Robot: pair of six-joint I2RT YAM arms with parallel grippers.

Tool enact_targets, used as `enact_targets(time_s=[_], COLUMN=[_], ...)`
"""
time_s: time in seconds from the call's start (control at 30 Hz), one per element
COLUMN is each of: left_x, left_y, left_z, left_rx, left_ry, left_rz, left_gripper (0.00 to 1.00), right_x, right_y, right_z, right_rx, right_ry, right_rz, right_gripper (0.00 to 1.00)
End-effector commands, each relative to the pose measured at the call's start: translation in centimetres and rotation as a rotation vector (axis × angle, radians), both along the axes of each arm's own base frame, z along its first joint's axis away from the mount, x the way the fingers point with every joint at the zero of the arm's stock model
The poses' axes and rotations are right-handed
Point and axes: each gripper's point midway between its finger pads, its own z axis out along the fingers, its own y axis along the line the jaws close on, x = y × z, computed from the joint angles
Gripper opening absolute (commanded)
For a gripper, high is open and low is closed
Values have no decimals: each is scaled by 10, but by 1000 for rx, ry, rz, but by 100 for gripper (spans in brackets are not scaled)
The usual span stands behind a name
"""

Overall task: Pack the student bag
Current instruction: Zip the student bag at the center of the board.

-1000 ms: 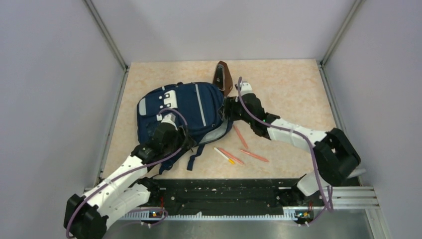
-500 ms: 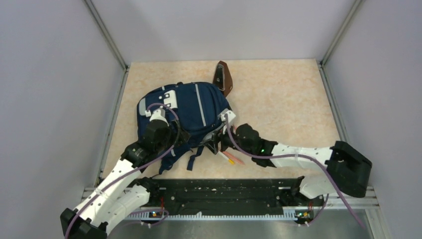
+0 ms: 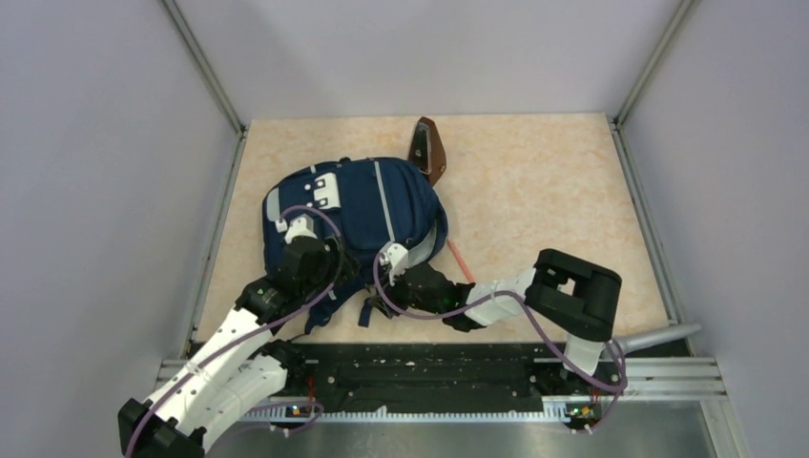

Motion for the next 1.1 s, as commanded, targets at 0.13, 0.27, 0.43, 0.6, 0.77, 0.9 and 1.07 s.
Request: enact_targets(time_s=[0.13, 0.27, 0.43, 0.6, 0.77, 0.9, 1.07], left_x=[6, 10, 14, 20, 24, 28, 31], left_y=[15, 20, 32, 44, 59, 71, 83], left_z=[-23, -33, -40, -42, -45, -43, -38], left_rx=[-24, -27, 0, 26, 62, 93, 120], left_ry=[9, 4, -13, -51, -73, -100, -119], left_rz=[142, 175, 238, 302, 373, 432, 479], left_gripper=[75, 75, 66, 61, 41, 21, 0], right_x=[24, 29, 35, 39, 47, 51, 56], right_y=[37, 42, 47, 47, 37, 19, -2], right_z=[26, 16, 3, -7, -12, -12, -7], right_rx=[94, 64, 2, -24, -64, -83, -124], right_ry=[-83, -97, -132, -139, -148, -168, -197], right_rz=[-56, -77, -100, -121, -183, -239, -296], right_gripper=[40, 36, 27, 16, 0, 0, 0])
